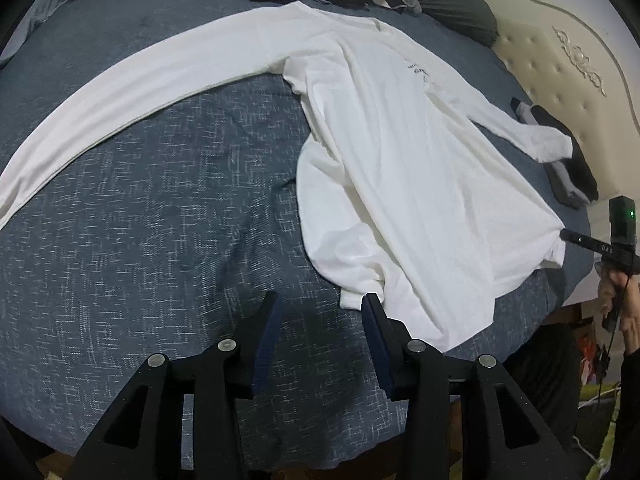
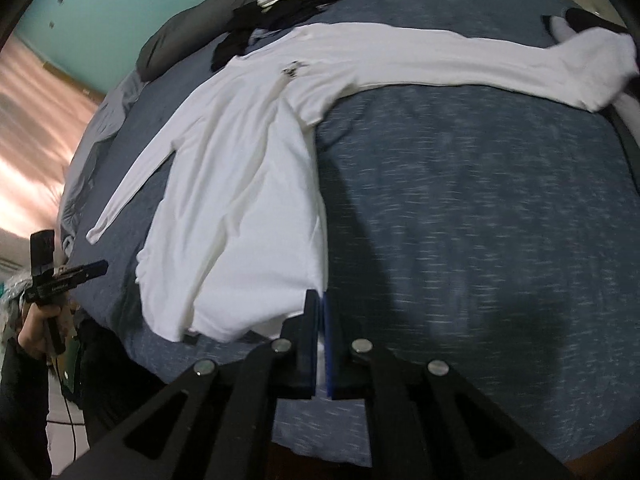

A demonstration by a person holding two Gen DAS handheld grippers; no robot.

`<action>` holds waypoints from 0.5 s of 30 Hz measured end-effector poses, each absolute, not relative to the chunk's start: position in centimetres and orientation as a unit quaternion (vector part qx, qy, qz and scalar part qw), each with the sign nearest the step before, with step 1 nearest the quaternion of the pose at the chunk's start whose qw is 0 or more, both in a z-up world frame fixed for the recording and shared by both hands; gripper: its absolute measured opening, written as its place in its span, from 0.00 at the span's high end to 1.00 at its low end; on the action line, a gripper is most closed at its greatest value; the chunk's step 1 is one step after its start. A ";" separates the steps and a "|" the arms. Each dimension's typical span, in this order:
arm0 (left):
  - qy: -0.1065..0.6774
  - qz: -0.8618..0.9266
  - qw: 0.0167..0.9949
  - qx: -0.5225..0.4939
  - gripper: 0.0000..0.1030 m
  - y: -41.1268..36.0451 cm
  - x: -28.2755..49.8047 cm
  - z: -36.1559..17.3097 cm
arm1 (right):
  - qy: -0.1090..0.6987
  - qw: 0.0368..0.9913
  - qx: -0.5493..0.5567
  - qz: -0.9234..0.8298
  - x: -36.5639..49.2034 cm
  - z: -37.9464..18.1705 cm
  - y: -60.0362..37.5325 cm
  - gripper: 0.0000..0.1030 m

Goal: Fold clothes

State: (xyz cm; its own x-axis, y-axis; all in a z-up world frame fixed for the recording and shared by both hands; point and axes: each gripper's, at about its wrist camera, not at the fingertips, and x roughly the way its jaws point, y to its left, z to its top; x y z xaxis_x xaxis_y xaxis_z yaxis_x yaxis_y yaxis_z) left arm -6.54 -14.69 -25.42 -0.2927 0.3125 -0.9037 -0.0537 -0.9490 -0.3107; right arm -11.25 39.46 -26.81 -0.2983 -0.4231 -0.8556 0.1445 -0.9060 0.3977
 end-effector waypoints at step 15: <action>-0.137 0.763 0.130 -0.618 0.52 -12.0 -8.1 -30.0 | -0.162 0.155 0.564 -0.794 -11.3 -28.0 43.2 0.99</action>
State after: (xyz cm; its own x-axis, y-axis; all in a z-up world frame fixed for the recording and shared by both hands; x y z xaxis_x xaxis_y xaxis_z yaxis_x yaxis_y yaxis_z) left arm -8.13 -12.03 -29.96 -0.2019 0.3682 -0.9075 -0.0294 -0.9285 -0.3702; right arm -11.31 43.18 -27.98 -0.3150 -0.4299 -0.8462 0.0641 -0.8991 0.4330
